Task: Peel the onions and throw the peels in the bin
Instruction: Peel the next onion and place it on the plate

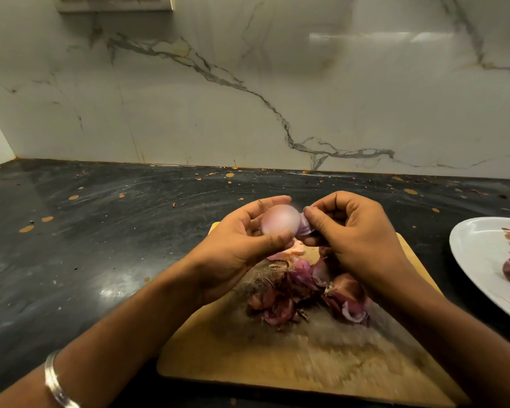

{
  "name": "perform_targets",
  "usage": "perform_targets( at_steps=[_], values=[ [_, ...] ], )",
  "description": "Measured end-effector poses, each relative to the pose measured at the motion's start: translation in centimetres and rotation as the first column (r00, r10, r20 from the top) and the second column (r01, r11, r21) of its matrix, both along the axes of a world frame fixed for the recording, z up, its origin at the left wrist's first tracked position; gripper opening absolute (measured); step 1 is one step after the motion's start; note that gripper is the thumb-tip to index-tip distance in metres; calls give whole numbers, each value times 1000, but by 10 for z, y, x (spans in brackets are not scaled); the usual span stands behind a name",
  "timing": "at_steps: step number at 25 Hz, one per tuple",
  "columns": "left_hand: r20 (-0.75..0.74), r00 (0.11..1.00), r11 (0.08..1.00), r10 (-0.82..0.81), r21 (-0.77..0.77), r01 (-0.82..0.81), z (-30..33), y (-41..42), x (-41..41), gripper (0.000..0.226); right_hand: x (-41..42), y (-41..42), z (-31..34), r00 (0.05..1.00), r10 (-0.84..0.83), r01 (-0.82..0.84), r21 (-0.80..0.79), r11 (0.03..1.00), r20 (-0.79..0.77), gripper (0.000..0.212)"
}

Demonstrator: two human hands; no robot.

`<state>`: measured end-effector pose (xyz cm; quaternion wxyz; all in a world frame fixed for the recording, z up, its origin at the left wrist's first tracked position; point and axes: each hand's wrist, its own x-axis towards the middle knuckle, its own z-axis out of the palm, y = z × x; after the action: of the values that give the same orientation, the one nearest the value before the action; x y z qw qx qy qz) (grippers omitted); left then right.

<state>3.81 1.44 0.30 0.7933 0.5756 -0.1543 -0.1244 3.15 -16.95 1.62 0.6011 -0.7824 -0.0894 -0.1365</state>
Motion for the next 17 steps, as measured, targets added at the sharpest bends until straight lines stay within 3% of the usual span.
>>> perform_targets(
  at_steps=[2, 7, 9, 13, 17],
  values=[
    [-4, 999, 999, 41, 12, -41, 0, -1, 0, 55, 0, 1, 0, 1000, 10, -10, -4, 1000, -8, 7],
    [-80, 997, 990, -18, -143, 6, 6, 4, 2, 50, 2, -3, -2, 995, -93, 90, -67, 994, -36, 3],
    [-69, 998, 994, 15, -104, -22, 6, 4, 2, 52, 1, -4, -1, 999, -17, 17, 2, 1000, -45, 19],
    [-88, 991, 988, 99, -109, -108, 5, 3, 4, 55, 0, -3, 1, 1000, -2, 8, -201, 980, 31, 32],
    [-114, 987, 984, 111, -128, -125, 5, 3, 6, 54, -5, 3, 5, 997, 72, -68, -235, 970, 10, 15]
  ],
)
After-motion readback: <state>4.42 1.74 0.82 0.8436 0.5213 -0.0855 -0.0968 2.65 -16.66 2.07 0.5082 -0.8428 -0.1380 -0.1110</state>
